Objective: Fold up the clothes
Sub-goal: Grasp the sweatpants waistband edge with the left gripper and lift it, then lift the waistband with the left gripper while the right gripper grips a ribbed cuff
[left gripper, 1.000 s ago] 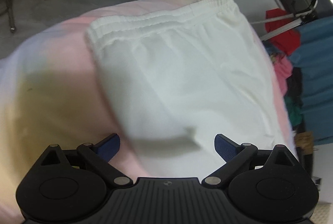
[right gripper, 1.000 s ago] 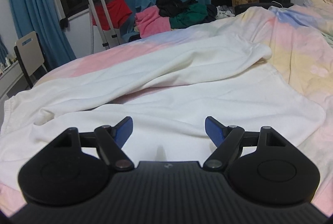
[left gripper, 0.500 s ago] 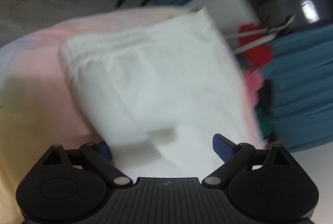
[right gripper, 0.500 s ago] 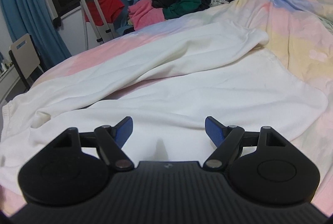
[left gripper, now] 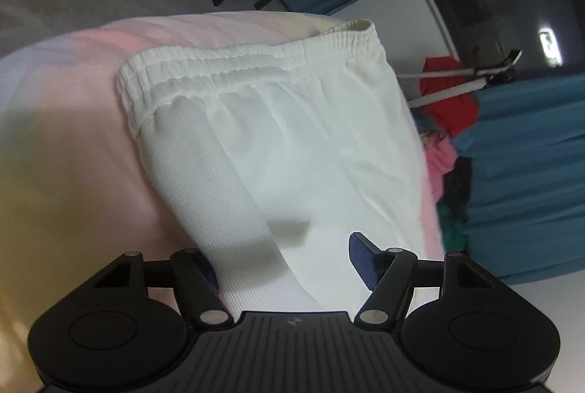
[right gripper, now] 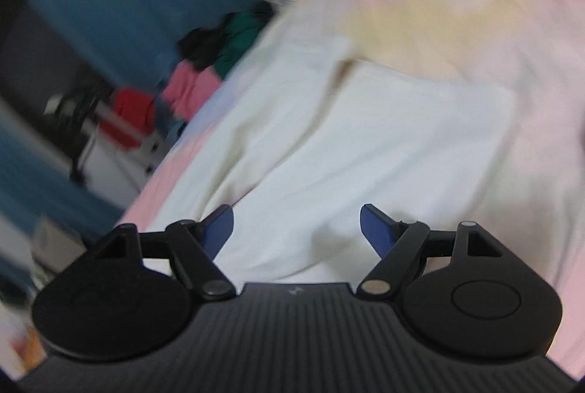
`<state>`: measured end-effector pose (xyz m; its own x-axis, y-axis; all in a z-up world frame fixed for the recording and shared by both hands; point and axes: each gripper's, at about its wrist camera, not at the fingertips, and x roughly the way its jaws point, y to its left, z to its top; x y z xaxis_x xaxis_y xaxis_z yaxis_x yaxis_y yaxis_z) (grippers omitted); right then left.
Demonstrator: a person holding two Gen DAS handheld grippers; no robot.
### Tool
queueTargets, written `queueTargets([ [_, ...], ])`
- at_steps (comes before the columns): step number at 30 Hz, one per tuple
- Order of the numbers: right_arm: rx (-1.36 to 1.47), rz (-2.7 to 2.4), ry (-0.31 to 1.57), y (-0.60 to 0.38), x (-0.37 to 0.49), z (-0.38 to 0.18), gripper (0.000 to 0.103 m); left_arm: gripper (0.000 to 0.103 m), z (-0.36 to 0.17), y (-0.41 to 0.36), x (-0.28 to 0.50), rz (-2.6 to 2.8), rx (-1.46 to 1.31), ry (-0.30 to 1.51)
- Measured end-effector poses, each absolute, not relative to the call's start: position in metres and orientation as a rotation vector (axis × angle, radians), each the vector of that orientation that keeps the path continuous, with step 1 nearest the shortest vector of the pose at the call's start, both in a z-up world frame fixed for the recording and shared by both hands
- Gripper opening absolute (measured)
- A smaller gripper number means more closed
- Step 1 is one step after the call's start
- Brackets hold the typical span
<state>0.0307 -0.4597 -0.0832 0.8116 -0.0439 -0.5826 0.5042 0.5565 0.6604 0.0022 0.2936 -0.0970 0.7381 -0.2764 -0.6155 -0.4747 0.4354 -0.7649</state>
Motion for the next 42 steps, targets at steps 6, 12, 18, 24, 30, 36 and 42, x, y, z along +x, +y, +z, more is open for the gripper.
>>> queueTargets([
  [6, 1.247, -0.534, 0.563, -0.509, 0.004, -0.135, 0.077, 0.063, -0.112, 0.281, 0.018, 0.159, -1.051, 0.943],
  [12, 1.311, -0.581, 0.540, -0.536, 0.010, -0.164, 0.062, 0.049, -0.121, 0.291, 0.021, 0.126, -1.217, 0.832],
  [18, 1.195, -0.508, 0.430, -0.535, 0.028, -0.152, 0.026, 0.037, -0.115, 0.285, 0.037, 0.097, -1.182, 0.788],
  [24, 1.076, -0.585, 0.441, -0.531, 0.030, -0.140, 0.006, 0.010, -0.115, 0.285, 0.040, 0.147, -1.133, 0.787],
  [30, 0.995, -0.613, 0.285, -0.522, 0.005, -0.107, 0.006, 0.009, -0.075, 0.280, 0.009, 0.096, -1.062, 0.611],
  [36, 0.909, -0.579, 0.210, -0.517, 0.009, -0.065, 0.006, 0.008, -0.038, 0.283, 0.002, 0.068, -1.071, 0.532],
  [42, 0.738, -0.534, 0.211, -0.517, 0.104, -0.007, 0.006, 0.009, 0.006, 0.283, 0.060, 0.085, -1.056, 0.531],
])
